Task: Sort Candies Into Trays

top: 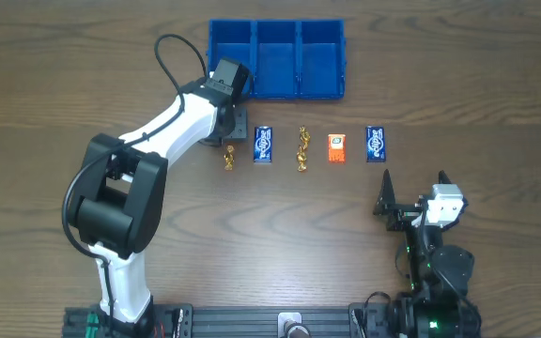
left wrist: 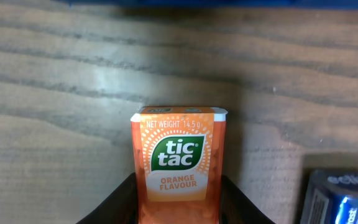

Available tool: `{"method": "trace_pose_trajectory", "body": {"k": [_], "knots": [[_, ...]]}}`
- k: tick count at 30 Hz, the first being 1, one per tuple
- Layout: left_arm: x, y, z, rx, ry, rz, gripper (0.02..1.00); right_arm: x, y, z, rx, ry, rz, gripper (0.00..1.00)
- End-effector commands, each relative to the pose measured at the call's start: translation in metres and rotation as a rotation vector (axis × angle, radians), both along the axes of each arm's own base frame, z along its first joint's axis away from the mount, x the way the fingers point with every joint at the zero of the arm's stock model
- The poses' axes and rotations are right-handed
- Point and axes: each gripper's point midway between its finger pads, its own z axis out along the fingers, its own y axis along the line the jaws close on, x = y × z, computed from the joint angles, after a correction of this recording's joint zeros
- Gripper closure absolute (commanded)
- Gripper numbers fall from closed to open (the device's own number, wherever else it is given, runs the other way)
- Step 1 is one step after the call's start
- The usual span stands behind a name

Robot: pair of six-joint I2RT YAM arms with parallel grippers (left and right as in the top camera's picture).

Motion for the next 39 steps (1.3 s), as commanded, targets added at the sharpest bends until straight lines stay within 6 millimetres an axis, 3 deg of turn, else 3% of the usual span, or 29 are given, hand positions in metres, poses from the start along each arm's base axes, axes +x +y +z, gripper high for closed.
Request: {"method": "trace_pose_trajectory", "body": {"k": [1, 5, 10, 14, 16, 24, 29, 33, 39], "knots": [[0.017, -0.014, 0.066, -0.022, -0.118, -0.019, 0.761, 0.0, 0.002, -0.001, -0.012, 0.003, 0.007, 0.001], [0.033, -0.018, 0.135, -0.023, -0.263, -0.012, 0.748, 0.0, 0.002, -0.001, -0.012, 0.002, 0.007, 0.003], [0.061, -0.023, 0.203, -0.032, -0.429, -0.024, 0.728, 0.0, 0.002, -0.001, -0.012, 0.003, 0.007, 0.003], [0.082, -0.021, 0.223, -0.014, -0.518, -0.007, 0.733, 0.0, 0.002, -0.001, -0.012, 0.003, 0.008, 0.003], [0.092, -0.018, 0.218, -0.014, -0.527, 0.004, 0.735, 0.0, 0.002, -0.001, -0.012, 0.003, 0.008, 0.003], [0.123, -0.004, 0.145, 0.015, -0.437, 0.042, 0.739, 0.0, 0.002, -0.001, -0.012, 0.003, 0.007, 0.003], [0.132, -0.008, 0.112, -0.007, -0.397, 0.034, 0.735, 0.0, 0.002, -0.001, -0.012, 0.003, 0.008, 0.003], [0.135, -0.009, 0.101, -0.006, -0.389, 0.033, 0.728, 0.0, 0.002, -0.001, -0.012, 0.003, 0.007, 0.003], [0.136, -0.009, 0.1, -0.009, -0.392, 0.033, 0.678, 0.0, 0.002, -0.001, -0.012, 0.003, 0.008, 0.003]]}}
